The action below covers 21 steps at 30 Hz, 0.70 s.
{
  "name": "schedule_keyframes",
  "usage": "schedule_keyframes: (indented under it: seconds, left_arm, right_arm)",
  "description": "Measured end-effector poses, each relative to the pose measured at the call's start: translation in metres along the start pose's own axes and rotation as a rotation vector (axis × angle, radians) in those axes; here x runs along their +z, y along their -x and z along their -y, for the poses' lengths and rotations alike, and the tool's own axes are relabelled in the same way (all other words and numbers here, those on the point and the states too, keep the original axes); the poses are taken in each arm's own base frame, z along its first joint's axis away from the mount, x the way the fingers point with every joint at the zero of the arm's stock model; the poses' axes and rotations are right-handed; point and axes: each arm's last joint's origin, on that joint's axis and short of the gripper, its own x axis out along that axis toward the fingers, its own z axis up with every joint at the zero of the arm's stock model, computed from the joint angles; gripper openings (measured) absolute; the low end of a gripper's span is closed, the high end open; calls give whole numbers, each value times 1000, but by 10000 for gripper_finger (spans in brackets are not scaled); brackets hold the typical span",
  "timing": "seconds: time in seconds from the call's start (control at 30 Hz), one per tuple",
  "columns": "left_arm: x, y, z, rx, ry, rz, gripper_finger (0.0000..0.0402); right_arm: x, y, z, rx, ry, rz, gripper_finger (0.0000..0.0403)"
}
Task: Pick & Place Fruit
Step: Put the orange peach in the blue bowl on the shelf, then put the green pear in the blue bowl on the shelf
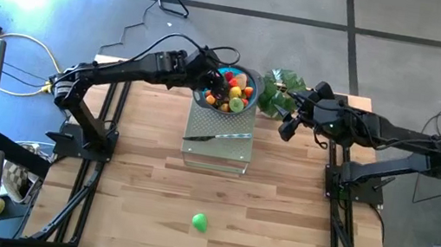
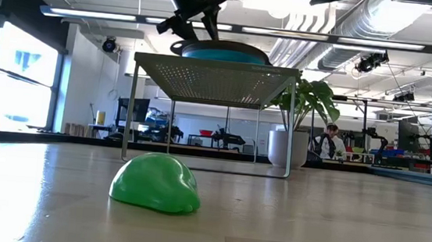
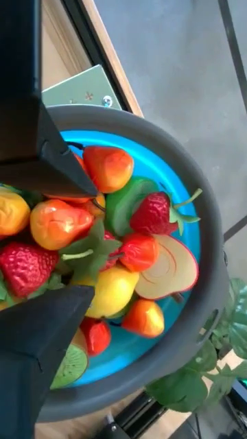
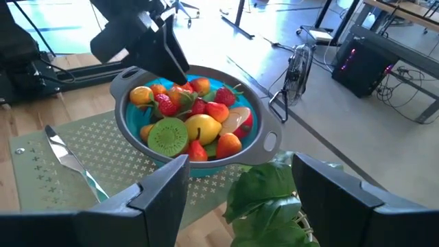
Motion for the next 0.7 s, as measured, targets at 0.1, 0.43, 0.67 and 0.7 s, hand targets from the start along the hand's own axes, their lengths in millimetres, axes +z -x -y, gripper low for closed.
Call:
schedule_keyframes:
  seconds: [0.1,0.43,0.67,0.7]
  left_arm:
    - [1,1,0,-6,12,8,226]
    - [-10,27,10,-101,-13,-63,230]
    - [-41,48,46,-199,-43,-135,230]
    - [-46,51,50,-211,-42,-147,230]
  right_arm:
    - [0,0,0,0,0,0,250]
    - [0,0,0,1,1,0,250]
    - [0,0,0,1,1,0,250]
    - [0,0,0,1,1,0,250]
